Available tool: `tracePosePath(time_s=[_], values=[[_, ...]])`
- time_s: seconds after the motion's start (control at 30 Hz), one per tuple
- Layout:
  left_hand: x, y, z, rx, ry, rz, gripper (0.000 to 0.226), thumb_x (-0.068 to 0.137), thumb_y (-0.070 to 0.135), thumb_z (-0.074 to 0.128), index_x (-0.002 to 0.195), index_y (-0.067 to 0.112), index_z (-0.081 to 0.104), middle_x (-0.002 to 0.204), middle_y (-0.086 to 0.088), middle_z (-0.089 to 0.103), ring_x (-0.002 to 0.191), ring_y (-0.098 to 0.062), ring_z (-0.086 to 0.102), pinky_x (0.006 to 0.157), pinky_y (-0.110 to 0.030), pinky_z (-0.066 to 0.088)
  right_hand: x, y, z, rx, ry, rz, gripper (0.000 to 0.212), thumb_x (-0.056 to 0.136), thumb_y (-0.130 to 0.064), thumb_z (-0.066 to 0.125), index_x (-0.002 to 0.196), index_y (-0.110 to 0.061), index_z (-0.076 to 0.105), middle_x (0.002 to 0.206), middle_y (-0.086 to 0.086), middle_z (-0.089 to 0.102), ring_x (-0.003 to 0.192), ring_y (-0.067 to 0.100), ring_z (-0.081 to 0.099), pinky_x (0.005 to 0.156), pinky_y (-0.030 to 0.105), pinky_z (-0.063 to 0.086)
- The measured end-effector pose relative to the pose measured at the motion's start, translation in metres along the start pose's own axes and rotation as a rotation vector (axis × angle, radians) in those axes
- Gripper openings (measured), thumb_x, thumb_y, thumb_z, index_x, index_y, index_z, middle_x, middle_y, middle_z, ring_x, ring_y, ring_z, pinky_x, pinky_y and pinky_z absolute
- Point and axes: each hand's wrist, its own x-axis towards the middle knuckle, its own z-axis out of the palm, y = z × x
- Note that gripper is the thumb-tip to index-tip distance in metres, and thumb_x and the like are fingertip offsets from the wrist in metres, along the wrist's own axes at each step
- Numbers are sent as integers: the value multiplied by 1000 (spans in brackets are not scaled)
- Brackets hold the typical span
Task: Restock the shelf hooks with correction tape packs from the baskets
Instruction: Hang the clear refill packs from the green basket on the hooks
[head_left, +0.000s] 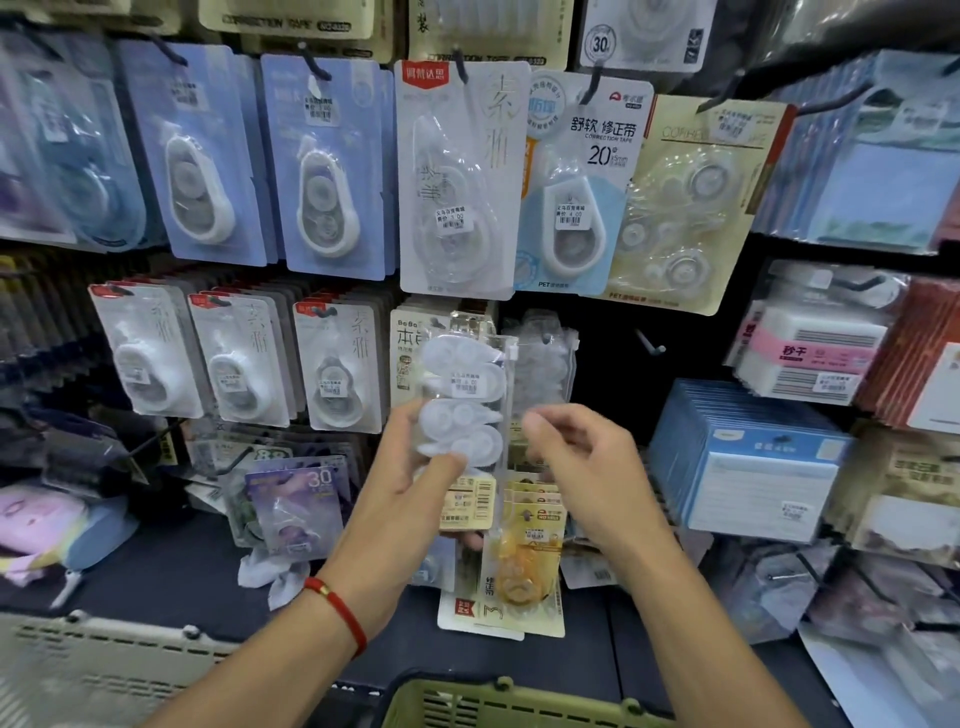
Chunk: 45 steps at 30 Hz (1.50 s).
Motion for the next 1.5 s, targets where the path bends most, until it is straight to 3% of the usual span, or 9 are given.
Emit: tracePosePath(time_s=[0.17, 0.3, 0.37, 0.57, 0.77, 0.93, 1.13, 1.33, 1.5], values=[[-4, -3, 3, -29, -101, -33, 35, 96, 24, 69, 124, 43, 60, 121, -4, 73, 105, -30, 73, 64, -50, 64, -4, -4, 11, 109, -144, -48, 12, 102, -28, 67, 102, -16, 73, 92, -3, 80, 82, 7, 74, 69, 22, 57], [-1, -7, 3, 23, -60, -58, 47, 99, 4, 66, 133, 36, 56, 106, -2, 78, 94, -28, 78, 72, -45, 66, -1, -2, 10, 121, 8, -34, 27, 104, -31, 63, 96, -5, 64, 85, 19, 74, 76, 32, 71, 72, 53, 56], [-1, -8, 4, 67, -73, -59, 49, 98, -3, 63, 135, 29, 56, 101, 1, 77, 91, -26, 78, 73, -38, 65, 1, 1, 7, 153, 74, -3, 36, 104, -34, 62, 93, 0, 58, 83, 31, 65, 69, 30, 60, 67, 58, 51], [-1, -8, 6, 63, -103, -54, 53, 97, -10, 62, 135, 27, 57, 102, 1, 77, 88, -27, 78, 74, -32, 64, 2, 5, 4, 185, 152, 29, 35, 103, -36, 64, 76, -15, 58, 61, 7, 55, 59, 21, 51, 56, 37, 40], [-1, -6, 6, 79, -99, -50, 54, 96, -7, 65, 137, 28, 61, 115, -17, 70, 85, -39, 76, 79, -39, 64, 1, 4, 5, 161, 233, 15, 46, 95, -40, 64, 81, 2, 49, 62, 6, 45, 58, 20, 40, 53, 37, 34], [-3, -4, 10, 34, -132, -64, 52, 95, -13, 62, 132, 24, 61, 104, -12, 73, 78, -27, 76, 70, -31, 63, 0, 3, 3, 146, 228, -5, 47, 90, -42, 63, 82, 2, 49, 63, 9, 46, 57, 21, 38, 52, 38, 33], [-3, -3, 8, -7, -119, -89, 51, 93, -15, 62, 132, 18, 60, 101, -13, 76, 82, -29, 77, 68, -30, 62, 0, 5, 4, 123, 211, -25, 38, 91, -46, 65, 67, -19, 51, 54, -1, 46, 51, 19, 40, 49, 35, 33], [-1, -8, 7, 19, -127, -104, 52, 93, -12, 66, 131, 22, 63, 101, -9, 77, 82, -27, 78, 70, -29, 63, 0, 7, 5, 67, 257, -10, 39, 91, -43, 63, 77, -6, 57, 64, 24, 56, 56, 23, 48, 49, 50, 41], [5, -15, 0, 177, -76, -98, 51, 89, -8, 72, 127, 26, 68, 106, -7, 75, 83, -26, 74, 79, -34, 64, 2, 16, 0, 3, 244, 33, 43, 100, -34, 65, 66, -18, 44, 52, -10, 38, 52, 12, 33, 55, 33, 30]])
